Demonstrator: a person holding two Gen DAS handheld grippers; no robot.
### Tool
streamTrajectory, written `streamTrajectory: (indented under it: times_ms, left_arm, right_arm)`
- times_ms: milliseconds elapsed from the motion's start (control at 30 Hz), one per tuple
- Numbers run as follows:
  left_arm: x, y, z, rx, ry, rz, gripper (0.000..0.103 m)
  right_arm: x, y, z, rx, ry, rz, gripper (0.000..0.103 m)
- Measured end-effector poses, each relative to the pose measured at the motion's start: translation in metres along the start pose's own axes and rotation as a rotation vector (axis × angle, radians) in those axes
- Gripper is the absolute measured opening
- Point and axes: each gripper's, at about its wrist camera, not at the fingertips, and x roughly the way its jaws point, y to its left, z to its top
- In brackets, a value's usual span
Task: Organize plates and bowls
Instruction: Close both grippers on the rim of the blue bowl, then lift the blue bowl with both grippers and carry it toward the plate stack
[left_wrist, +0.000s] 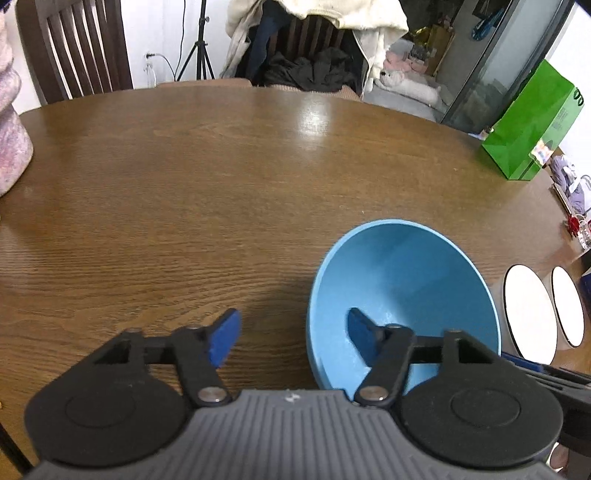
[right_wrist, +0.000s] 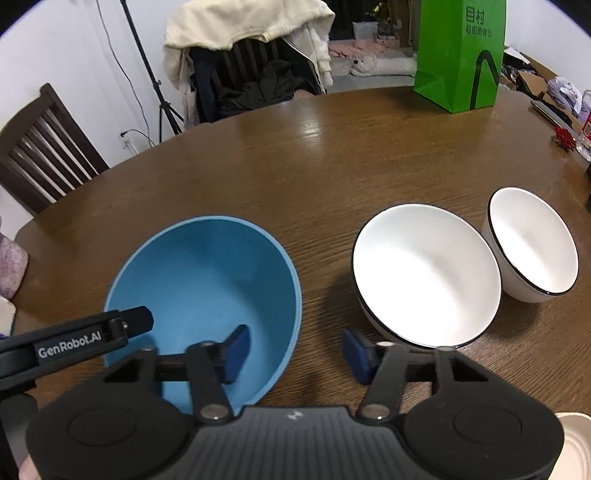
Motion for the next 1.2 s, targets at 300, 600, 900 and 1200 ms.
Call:
streamTrajectory:
  times_ms: [300,600,900,1200]
  left_arm:
    - [0.009,0.0,0.003,-0.007,0.045,-0.051,0.012]
    - [0.009,-0.003,0.004,0.011,0.051,-0.063,0.009]
    - [0.005,-0.003,0.005,0.032,0.046,-0.069,0.009]
    - [-0.002,0.0,0.004,0.035,0.039,-0.077,0.006]
  right_arm:
    - [0.01,-0.001,0.001,0.024,0.028,0.009,0.008]
    - [0.009,0.002,0.0,0.025,0.029,-0.017,0.007]
    - [0.008,0.006,-0.001,0.031,0.027,-0.029,0.008]
    - [0.011,0.011,0.0,0.038,0.027,-0.05,0.008]
